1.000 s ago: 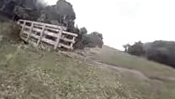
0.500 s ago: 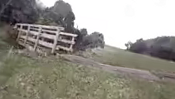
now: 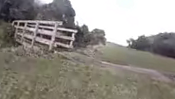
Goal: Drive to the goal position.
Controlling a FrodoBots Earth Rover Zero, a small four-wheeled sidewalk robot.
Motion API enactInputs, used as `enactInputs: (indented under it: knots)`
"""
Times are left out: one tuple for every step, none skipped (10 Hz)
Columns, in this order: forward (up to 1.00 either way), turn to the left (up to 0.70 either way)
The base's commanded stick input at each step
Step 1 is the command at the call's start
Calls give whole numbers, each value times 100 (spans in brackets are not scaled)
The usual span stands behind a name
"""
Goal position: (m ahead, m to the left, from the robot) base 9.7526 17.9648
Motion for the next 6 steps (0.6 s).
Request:
enactInputs:
  knots:
    - [100,0]
    - [100,0]
    - [100,0]
    - [100,0]
    - [100,0]
    - [100,0]
